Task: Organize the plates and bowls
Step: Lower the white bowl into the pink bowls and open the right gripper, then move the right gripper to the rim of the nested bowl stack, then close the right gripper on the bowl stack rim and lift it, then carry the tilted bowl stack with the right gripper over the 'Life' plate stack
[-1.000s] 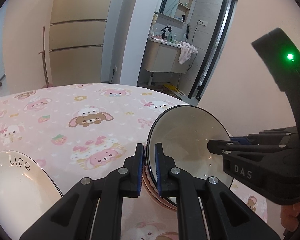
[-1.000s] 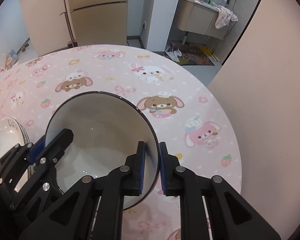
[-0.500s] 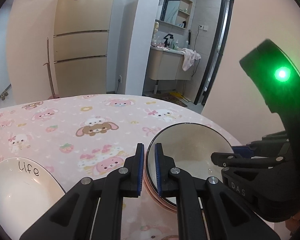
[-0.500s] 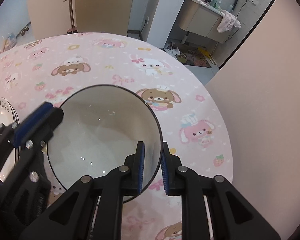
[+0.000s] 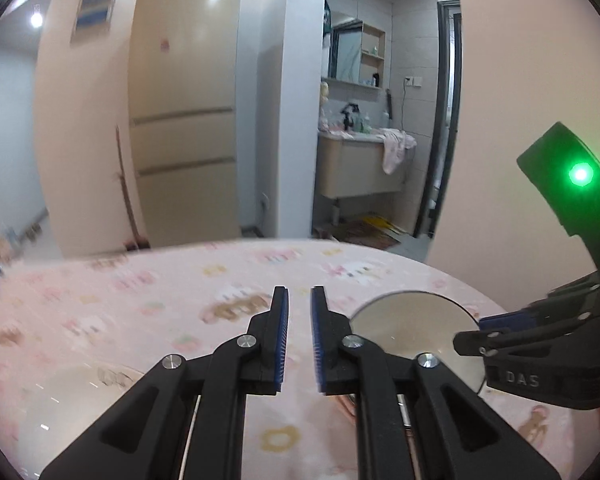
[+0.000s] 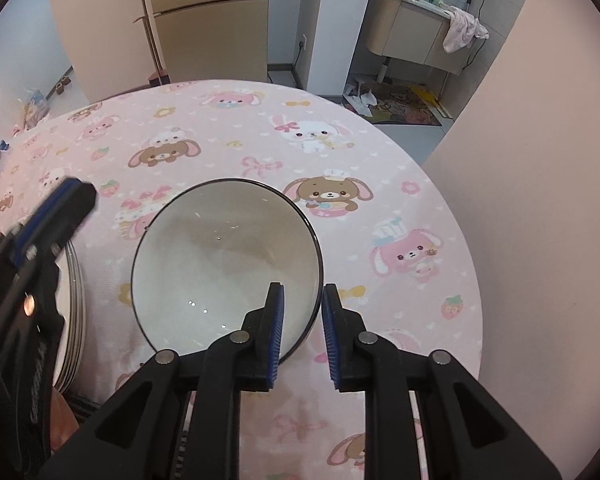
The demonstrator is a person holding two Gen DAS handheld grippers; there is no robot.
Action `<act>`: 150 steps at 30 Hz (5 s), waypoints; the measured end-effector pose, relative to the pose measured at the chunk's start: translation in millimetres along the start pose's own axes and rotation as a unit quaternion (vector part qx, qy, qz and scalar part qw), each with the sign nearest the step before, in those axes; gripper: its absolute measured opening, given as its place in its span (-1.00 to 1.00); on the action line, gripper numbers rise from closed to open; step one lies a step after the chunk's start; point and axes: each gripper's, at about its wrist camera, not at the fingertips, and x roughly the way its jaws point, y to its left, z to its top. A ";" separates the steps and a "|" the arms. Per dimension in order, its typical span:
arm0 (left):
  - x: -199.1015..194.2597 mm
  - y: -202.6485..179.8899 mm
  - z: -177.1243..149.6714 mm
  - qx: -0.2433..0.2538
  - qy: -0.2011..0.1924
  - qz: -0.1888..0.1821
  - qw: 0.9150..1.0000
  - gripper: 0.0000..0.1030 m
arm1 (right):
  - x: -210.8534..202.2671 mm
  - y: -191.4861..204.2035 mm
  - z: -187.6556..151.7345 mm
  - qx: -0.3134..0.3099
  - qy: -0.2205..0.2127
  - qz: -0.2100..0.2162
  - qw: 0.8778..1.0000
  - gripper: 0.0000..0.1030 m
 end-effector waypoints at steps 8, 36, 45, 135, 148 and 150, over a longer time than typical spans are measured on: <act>-22.4 -0.2 8.0 -0.003 -0.052 -0.030 0.998 0.47 | -32.4 -2.1 -0.6 0.004 -0.042 0.029 0.999 -0.34; -70.1 19.4 16.1 -0.035 -0.161 -0.030 0.986 1.00 | -90.1 -54.5 -41.7 0.075 -0.297 0.055 0.950 0.94; -59.0 33.1 1.2 -0.066 -0.176 -0.047 0.981 1.00 | -67.2 -33.0 -87.2 0.036 -0.411 -0.012 0.911 0.99; 94.4 20.4 -29.6 -0.215 0.258 -0.141 0.931 0.29 | 84.5 -63.3 -34.8 0.213 -0.036 0.265 0.940 -0.27; 111.0 8.3 -46.2 -0.225 0.317 -0.184 0.903 0.08 | 111.0 -76.0 -51.4 0.291 -0.031 0.341 0.893 -0.24; 112.9 12.1 -47.7 -0.239 0.318 -0.190 0.897 0.06 | 112.1 -75.4 -53.4 0.298 -0.037 0.347 0.888 -0.24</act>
